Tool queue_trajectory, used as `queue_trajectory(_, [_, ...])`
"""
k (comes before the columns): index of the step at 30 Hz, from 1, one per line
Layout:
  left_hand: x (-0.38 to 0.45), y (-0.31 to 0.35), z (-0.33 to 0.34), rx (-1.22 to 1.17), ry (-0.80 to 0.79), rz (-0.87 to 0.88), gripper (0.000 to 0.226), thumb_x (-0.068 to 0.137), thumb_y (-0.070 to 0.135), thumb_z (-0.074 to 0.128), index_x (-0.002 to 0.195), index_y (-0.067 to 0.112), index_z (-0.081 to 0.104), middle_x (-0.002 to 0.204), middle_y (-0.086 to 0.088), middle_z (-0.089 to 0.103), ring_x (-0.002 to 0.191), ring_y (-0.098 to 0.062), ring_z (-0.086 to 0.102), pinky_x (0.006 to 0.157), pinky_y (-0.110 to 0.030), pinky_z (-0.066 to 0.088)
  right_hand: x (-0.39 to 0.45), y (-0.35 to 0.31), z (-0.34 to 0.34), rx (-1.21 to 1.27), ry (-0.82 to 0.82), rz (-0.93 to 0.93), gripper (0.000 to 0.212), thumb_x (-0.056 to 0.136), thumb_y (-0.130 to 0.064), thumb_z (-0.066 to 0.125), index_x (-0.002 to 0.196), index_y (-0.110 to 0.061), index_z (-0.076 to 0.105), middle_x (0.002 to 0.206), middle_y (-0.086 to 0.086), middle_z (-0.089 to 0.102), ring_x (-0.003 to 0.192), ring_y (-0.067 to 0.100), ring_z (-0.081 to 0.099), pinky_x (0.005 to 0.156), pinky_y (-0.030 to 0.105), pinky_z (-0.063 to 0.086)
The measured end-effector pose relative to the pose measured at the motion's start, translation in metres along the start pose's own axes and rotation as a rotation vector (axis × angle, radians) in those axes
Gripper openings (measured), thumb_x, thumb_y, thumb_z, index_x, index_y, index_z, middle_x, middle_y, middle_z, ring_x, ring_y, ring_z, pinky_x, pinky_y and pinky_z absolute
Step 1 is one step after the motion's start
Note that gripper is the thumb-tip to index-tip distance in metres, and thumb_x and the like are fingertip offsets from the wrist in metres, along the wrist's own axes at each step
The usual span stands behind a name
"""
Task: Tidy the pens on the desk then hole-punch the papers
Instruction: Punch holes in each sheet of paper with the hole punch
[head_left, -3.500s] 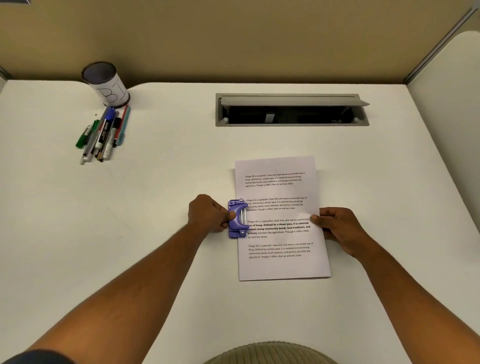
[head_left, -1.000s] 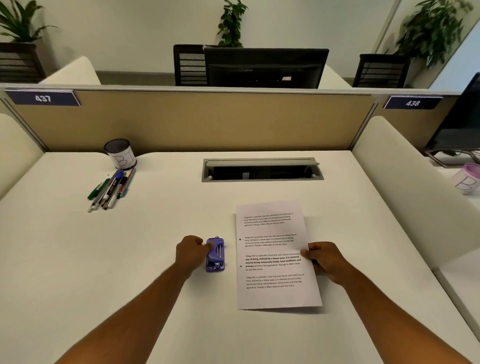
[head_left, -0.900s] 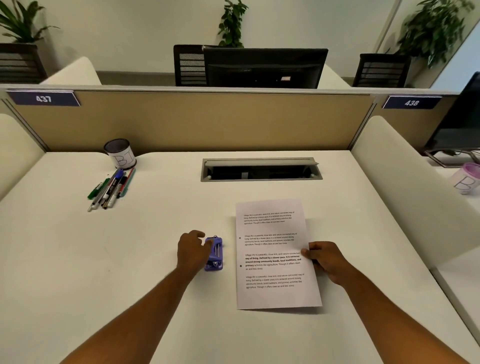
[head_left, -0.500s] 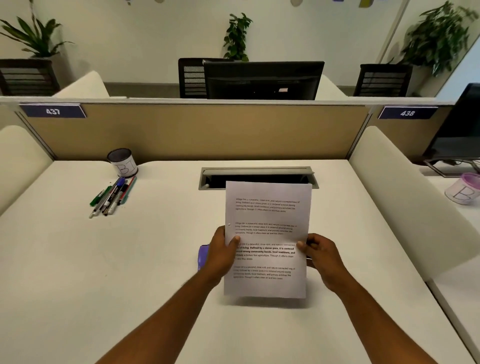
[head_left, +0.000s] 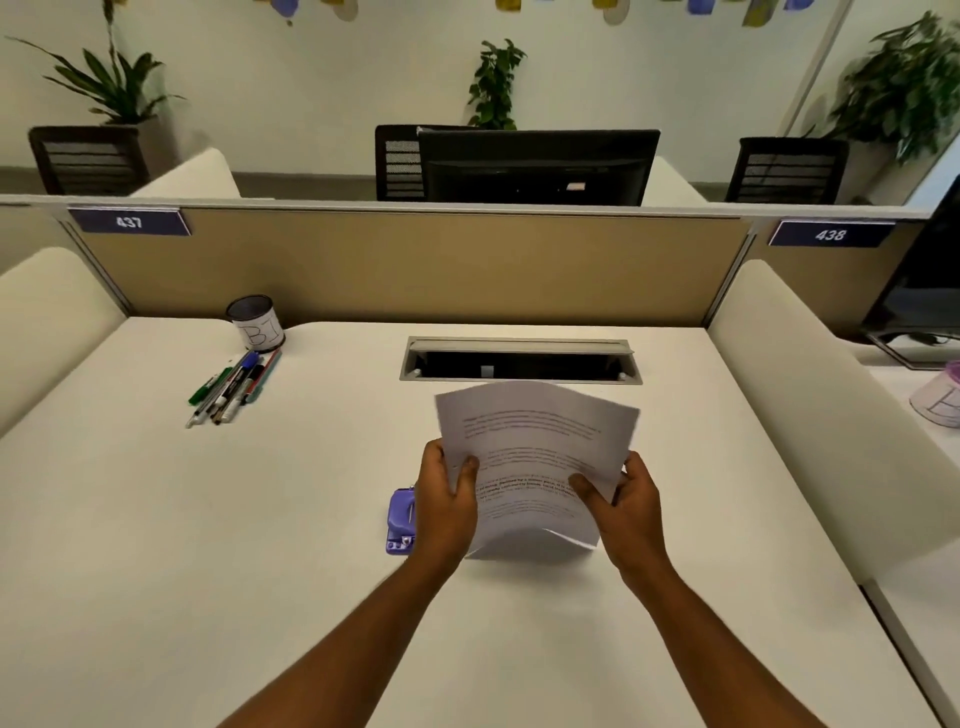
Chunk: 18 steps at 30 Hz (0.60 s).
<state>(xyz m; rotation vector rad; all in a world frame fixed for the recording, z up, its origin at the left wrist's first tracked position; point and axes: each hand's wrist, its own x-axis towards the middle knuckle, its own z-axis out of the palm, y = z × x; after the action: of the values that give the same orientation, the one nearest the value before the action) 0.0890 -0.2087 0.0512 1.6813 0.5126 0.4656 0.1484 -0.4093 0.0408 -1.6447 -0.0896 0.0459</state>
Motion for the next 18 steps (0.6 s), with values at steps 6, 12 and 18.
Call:
queue_trajectory(6, [0.001,-0.012,0.001,0.074,-0.061,-0.02,0.017,0.102,0.015,0.05,0.116,0.025,0.051,0.109,0.003,0.066,0.098,-0.018,0.066,0.076,-0.031,0.061,0.001,0.008,-0.004,-0.019,0.008,0.039,0.027,0.085,-0.017,0.081,0.097,-0.037,0.068,0.091,-0.022,0.076,0.089,0.004,0.073,0.074,0.026,0.062])
queue_trajectory(12, [0.002,-0.01,0.007,0.152,-0.052,0.054,0.02,0.102,0.013,0.046,0.116,0.024,0.054,0.103,0.006,0.066,0.095,-0.017,0.067,0.075,-0.033,0.062,0.008,0.004,-0.008,0.025,0.021,0.036,0.026,0.085,-0.016,0.081,0.097,-0.036,0.07,0.093,-0.017,0.077,0.087,0.009,0.074,0.075,0.026,0.06])
queue_trajectory(18, [-0.002,-0.005,0.016,0.194,-0.058,0.062,0.018,0.103,0.014,0.047,0.111,0.029,0.048,0.099,0.015,0.062,0.09,-0.012,0.065,0.06,-0.013,0.055,0.013,0.003,-0.014,0.016,0.028,0.027,0.035,0.083,-0.016,0.083,0.101,-0.04,0.067,0.099,-0.016,0.075,0.09,0.014,0.072,0.072,0.023,0.059])
